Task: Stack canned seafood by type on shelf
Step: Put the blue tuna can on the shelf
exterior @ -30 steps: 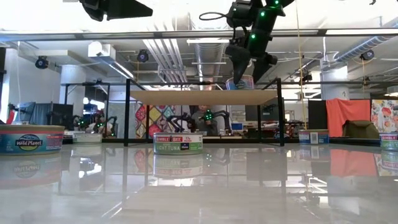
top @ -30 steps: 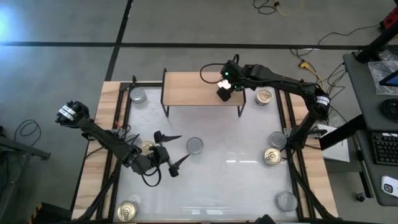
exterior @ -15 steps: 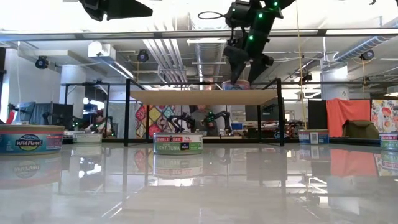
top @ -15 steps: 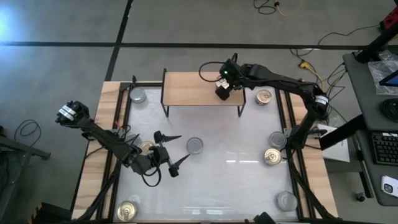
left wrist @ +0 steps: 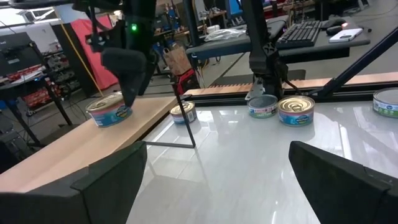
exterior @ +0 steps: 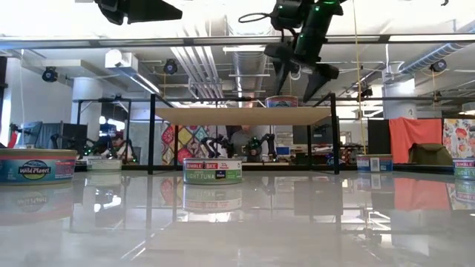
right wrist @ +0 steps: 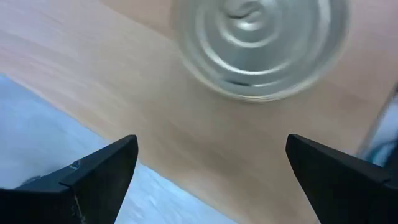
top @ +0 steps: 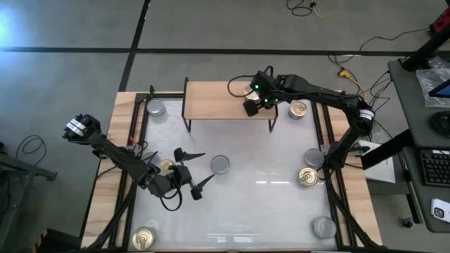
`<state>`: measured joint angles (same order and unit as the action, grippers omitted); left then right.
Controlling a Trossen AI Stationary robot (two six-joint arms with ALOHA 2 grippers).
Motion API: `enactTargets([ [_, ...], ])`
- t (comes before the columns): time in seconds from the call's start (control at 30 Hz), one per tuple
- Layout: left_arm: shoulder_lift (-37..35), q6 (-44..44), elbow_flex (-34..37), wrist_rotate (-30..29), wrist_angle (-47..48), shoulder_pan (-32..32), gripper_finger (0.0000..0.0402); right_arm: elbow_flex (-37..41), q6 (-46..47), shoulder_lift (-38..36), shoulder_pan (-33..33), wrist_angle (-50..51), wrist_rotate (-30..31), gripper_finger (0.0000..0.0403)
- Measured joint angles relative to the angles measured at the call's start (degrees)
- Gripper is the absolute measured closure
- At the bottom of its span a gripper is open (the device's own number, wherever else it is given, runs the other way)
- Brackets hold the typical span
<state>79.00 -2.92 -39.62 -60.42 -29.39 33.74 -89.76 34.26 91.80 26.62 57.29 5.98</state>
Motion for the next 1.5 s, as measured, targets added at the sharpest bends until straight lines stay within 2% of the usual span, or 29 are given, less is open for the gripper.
enactTargets([
  [0.13,0.00,0.34,0.00,0.02,-0.08,0.02,0.0025,0.00,2.18,0.80,-0.75,-3.26,1.86,0.0003],
  [0.3,0.00,0.61,0.00,0.13,-0.09,0.09,0.0025,0.00,3.61,2.06,-0.53,-3.73,9.74,0.0003],
  [0.5,0.00,0.48,0.00,1.25,0.24,0.09,0.0025,0.00,2.58,2.40,0.02,-4.29,15.25,0.0003],
  [1.0,0.00,0.48,0.00,1.20,0.26,0.09,0.0025,0.00,-1.16,2.40,0.13,-8.95,16.76,0.0003],
  [1.37,0.00,0.46,0.00,1.16,0.25,0.09,0.0025,0.30,1.46,2.26,0.28,-5.26,13.71,0.0003],
  [1.5,0.00,0.55,0.00,1.14,0.24,0.09,0.0025,1.22,1.79,2.43,0.28,-6.58,15.43,0.0003],
])
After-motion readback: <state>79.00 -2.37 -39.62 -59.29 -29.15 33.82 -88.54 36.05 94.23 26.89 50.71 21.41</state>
